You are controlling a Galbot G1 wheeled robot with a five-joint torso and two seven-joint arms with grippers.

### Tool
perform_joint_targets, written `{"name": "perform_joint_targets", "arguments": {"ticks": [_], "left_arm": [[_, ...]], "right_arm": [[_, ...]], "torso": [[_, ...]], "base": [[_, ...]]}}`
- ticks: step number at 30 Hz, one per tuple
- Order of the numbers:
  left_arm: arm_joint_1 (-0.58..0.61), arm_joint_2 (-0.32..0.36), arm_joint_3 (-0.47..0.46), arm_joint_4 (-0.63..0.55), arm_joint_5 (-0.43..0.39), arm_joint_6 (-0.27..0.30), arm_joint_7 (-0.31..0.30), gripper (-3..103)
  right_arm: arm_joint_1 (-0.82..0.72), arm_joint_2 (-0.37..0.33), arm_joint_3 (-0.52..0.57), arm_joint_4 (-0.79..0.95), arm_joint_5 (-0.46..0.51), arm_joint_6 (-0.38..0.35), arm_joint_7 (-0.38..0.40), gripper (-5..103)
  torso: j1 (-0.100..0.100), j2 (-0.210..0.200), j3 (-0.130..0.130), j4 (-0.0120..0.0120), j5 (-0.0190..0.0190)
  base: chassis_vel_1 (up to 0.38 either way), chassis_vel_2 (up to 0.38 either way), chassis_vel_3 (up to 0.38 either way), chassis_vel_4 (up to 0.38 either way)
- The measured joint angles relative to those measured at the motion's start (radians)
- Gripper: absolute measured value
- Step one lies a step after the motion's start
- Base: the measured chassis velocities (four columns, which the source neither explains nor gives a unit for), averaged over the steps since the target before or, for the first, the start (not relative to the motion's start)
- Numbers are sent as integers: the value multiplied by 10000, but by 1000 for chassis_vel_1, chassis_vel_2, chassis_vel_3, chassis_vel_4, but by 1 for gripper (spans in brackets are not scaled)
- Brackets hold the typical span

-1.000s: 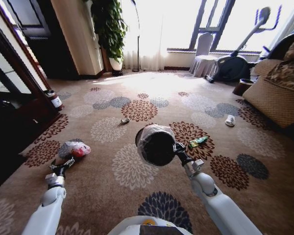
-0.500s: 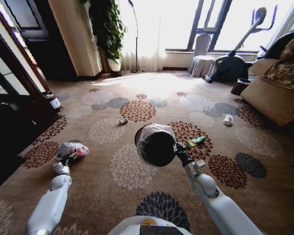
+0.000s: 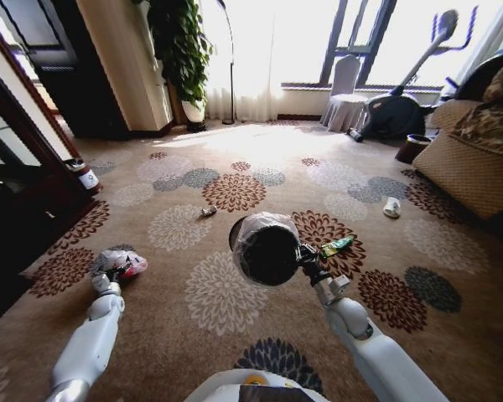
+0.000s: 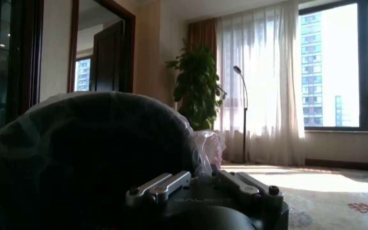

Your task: Pick up the trash from the ground and place it into the trash bin.

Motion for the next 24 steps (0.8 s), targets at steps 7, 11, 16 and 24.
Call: {"name": "perform_joint_targets", "arguments": {"ticks": [7,11,16,24], "left_arm": [[-991,-39,66,1585,-357,37,375,100],[-1166,-37,55,1960,-503,77,790,100],[-1740,-109,97,2840,-400,173,1275,100],[-2193,-492,158,3224,46,222,1665,100]], "right_arm": [[-7,-58,-127,-53,40,95,1,0],[30,-43,-194,-162,100,143,1,0],[-38,-69,-159,-293,185,248,3,0],[-276,-112,-51,-361,185,355,1,0]], "torso": [[1,0,1,-6,-8],[1,-1,1,2,-3],[1,0,1,-1,-1],[2,-1,1,-5,0]], "base": [[0,0,0,0],[0,0,0,0],[0,0,0,0],[0,0,0,0]]}}
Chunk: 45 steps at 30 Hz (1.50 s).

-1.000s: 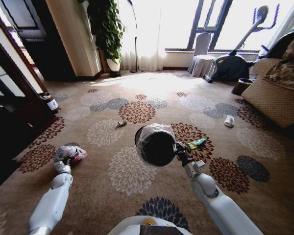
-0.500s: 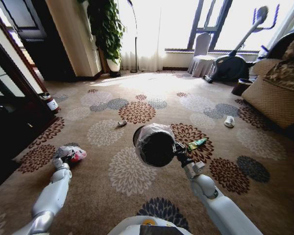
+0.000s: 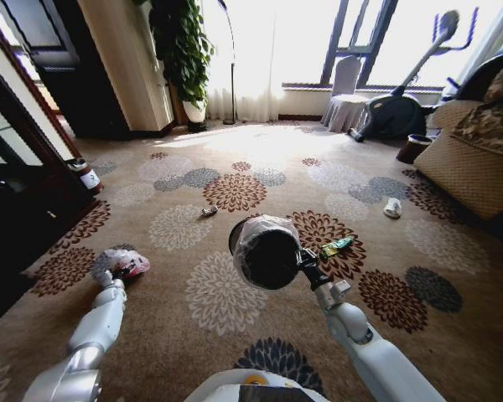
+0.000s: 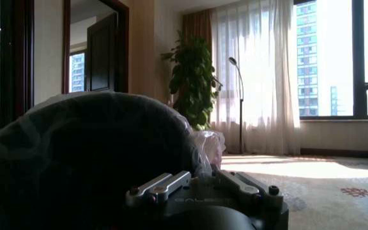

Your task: Pick up the trash from the ground and place it into the trash bin.

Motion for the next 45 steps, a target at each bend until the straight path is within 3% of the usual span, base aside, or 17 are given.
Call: {"name": "perform_joint_targets", "arguments": {"ticks": [7,10,14,15,19,21,22,24,31,32,33,34,37,40,41,45], "left_arm": [[-657,-150,39,659,457,221,-137,101],[-843,-200,20,773,563,484,-462,87],[-822,-240,-27,717,578,630,-762,76],[-822,-240,-27,717,578,630,-762,76],[-620,-201,-37,593,538,677,-845,54],[-554,-164,-41,527,514,711,-852,54],[-487,-125,-46,465,478,732,-849,43],[-447,-100,-51,441,452,735,-841,43],[-196,-93,-118,-10,81,833,-801,11],[-196,-93,-118,-10,81,833,-801,11],[-93,-102,-162,-178,-18,851,-810,11],[157,-106,-232,-596,-298,944,-853,2],[804,-109,-444,-1625,-772,1107,-910,1],[2173,-125,-1026,-3599,-1620,1423,-1022,0],[2173,-125,-1026,-3599,-1620,1423,-1022,0],[3764,-143,-1344,-6546,-2869,1530,-908,0]], "right_arm": [[-50,-125,121,21,96,26,0,0],[-150,-172,200,55,108,66,1,0],[-166,-162,210,54,108,77,0,0],[-166,-162,210,54,108,77,0,0],[-164,-117,187,54,104,100,1,0],[-160,-113,178,54,98,103,0,0],[-153,-112,175,53,93,104,0,0],[-152,-122,176,57,93,104,0,0],[-148,-167,218,70,92,104,0,0],[-148,-167,218,70,92,104,0,0],[-144,-160,218,70,90,105,0,0],[-130,-145,217,70,88,145,0,0],[-92,-143,211,67,97,228,-1,0],[110,-198,176,-27,209,237,-1,0],[110,-198,176,-27,209,237,-1,0],[523,-223,162,-254,551,128,-3,0]], "torso": [[0,0,0,0,-1],[0,0,0,0,-4],[0,0,0,1,-5],[0,0,0,1,-5],[0,0,0,3,-6],[0,0,0,3,-5],[0,0,0,2,-3],[0,0,0,3,-3],[0,0,0,-1,-3],[0,0,0,-1,-3],[0,0,0,-1,-5],[0,0,0,-1,-6],[0,0,-1,-1,-3],[0,0,-1,1,-8],[0,0,-1,1,-8],[-1,0,-2,11,2]], "base": [[0,0,0,0],[0,0,0,0],[0,0,0,0],[0,0,0,0],[0,0,0,0],[0,0,0,0],[0,0,0,0],[0,0,0,0],[0,0,0,0],[0,0,0,0],[0,0,0,0],[0,0,0,0],[0,0,0,0],[0,0,0,0],[0,0,0,0],[0,0,0,0]]}}
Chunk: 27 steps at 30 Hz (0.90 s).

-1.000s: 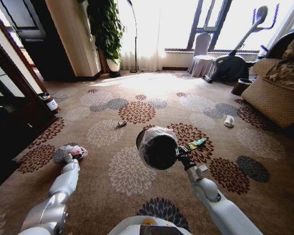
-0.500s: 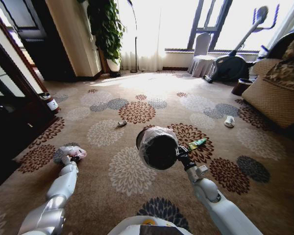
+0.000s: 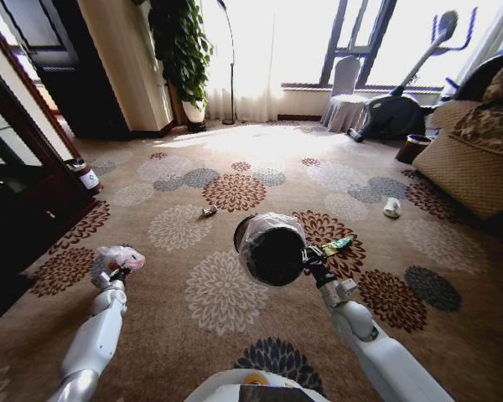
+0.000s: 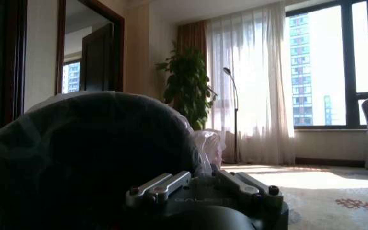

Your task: Pick up the trash from the ground and place it into the trash bin.

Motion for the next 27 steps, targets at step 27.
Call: {"name": "perform_joint_targets", "arguments": {"ticks": [27], "left_arm": [[4579,2121,1070,-7731,-3052,-392,8610,0]], "right_arm": [[3917,1317,-2120,-3562,117,-219,6,0]], "torso": [[1,0,2,-9,-6]], "base": [[0,0,0,0]]}}
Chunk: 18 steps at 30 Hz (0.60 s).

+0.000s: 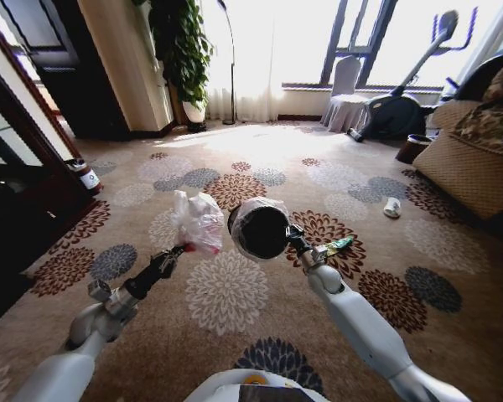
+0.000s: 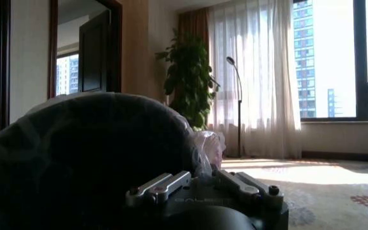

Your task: Pick up the trash from the ground and place it into the trash bin.

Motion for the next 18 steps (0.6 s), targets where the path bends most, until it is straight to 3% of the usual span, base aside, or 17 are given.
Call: {"name": "perform_joint_targets", "arguments": {"ticks": [3,5,6,9,10,12,18], "left_arm": [[-171,192,584,-271,-651,363,-114,0],[-669,407,1639,-548,-1723,810,-915,0],[-669,407,1639,-548,-1723,810,-915,0],[-1473,438,2877,-744,-3770,1303,-2601,0],[-1473,438,2877,-744,-3770,1303,-2601,0],[-1795,367,3360,-755,-4921,1451,-3492,0],[-1454,129,3729,-980,-5672,1558,-4172,0]], "right_arm": [[93,164,-146,-73,-98,5,0,0],[231,419,-377,-127,-260,21,-9,0],[231,419,-377,-127,-260,21,-9,0],[434,689,-574,-258,-508,95,-8,0],[434,689,-574,-258,-508,95,-8,0],[571,838,-644,-390,-658,165,-8,0],[957,885,-658,-677,-831,325,-7,0]], "torso": [[0,0,0,-1,-1],[0,0,0,2,2],[0,0,0,2,2],[0,0,0,-2,-2],[0,0,0,-2,-2],[1,-1,1,-4,2],[0,0,1,2,1]], "base": [[0,0,0,0],[0,0,0,0],[0,0,0,0],[0,0,0,0],[0,0,0,0],[0,0,0,0],[0,0,0,0]]}}
